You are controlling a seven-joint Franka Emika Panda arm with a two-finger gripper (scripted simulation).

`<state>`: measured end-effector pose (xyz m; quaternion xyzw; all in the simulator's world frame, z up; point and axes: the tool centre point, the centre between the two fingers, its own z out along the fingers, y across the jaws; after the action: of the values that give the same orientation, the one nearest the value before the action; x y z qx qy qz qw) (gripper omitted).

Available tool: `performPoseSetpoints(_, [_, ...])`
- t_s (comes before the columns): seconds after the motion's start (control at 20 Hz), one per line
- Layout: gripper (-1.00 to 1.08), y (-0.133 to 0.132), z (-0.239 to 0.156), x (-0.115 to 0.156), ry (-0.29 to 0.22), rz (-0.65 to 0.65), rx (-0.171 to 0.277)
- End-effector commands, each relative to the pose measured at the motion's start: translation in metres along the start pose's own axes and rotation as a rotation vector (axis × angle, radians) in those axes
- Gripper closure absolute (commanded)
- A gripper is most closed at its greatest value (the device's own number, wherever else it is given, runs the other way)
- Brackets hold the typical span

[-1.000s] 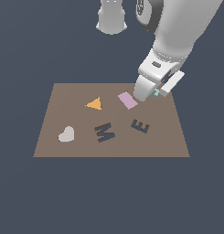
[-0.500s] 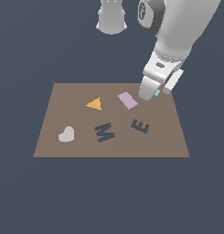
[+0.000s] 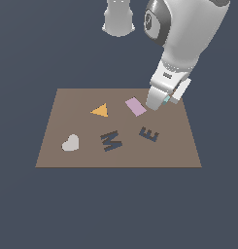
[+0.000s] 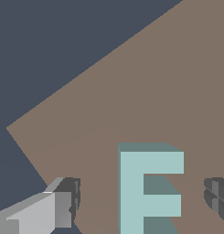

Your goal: Insert a designated object into the corresponding slot on a board.

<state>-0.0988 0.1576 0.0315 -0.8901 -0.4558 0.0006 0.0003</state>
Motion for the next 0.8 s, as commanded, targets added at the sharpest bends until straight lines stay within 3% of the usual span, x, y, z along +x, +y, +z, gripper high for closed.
performPoseSetpoints(0.0, [1.08,0.0003,0.0016,0.0001,0.001,0.000,-0.001])
performPoseSetpoints(0.75, [1.08,0.0000,0.0012,0.0010,0.001,0.010,-0.001])
